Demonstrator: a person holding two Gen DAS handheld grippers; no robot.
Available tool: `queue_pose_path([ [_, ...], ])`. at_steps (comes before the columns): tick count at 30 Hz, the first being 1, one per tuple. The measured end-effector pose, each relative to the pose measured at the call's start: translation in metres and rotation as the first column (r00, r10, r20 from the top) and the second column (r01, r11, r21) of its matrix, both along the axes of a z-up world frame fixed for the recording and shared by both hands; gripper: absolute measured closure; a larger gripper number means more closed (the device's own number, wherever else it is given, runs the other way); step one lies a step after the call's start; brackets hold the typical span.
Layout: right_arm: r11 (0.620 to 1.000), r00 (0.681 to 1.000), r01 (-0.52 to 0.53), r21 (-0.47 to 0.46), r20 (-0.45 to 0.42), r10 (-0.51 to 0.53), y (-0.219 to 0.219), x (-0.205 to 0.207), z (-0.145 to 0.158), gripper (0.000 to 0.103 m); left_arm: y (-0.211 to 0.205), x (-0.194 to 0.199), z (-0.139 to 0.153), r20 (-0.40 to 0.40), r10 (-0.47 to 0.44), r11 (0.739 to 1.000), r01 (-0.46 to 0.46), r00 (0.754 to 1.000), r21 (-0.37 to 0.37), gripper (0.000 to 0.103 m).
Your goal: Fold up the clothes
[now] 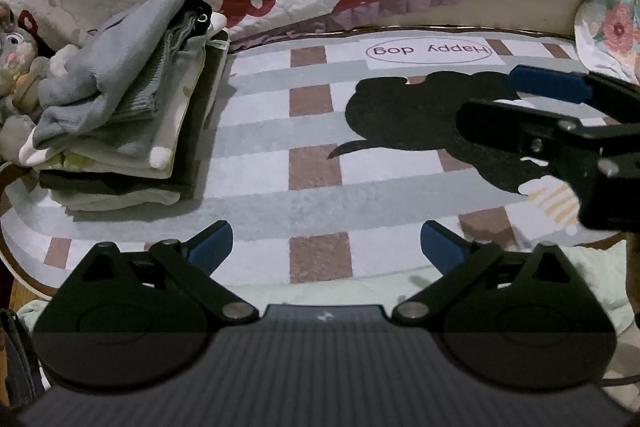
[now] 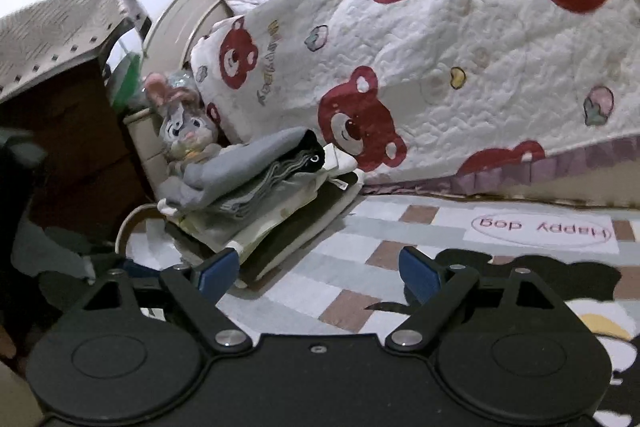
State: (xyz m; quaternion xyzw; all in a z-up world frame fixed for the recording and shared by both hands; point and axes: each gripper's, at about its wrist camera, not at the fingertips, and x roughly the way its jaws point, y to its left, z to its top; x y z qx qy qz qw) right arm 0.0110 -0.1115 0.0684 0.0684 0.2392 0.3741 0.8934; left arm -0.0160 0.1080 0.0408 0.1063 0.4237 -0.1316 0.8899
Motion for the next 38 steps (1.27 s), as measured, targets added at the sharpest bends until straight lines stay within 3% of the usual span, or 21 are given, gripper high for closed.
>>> queue_pose_path([
  [38,0.997,0.994,-0.052,-0.049,-0.095,0.047,0.006,0.007,-0.011,0.013,0.009,0.003,-0.005,-0.024,0.008,1.000,-0.008,1.000,-0.009,0.000],
])
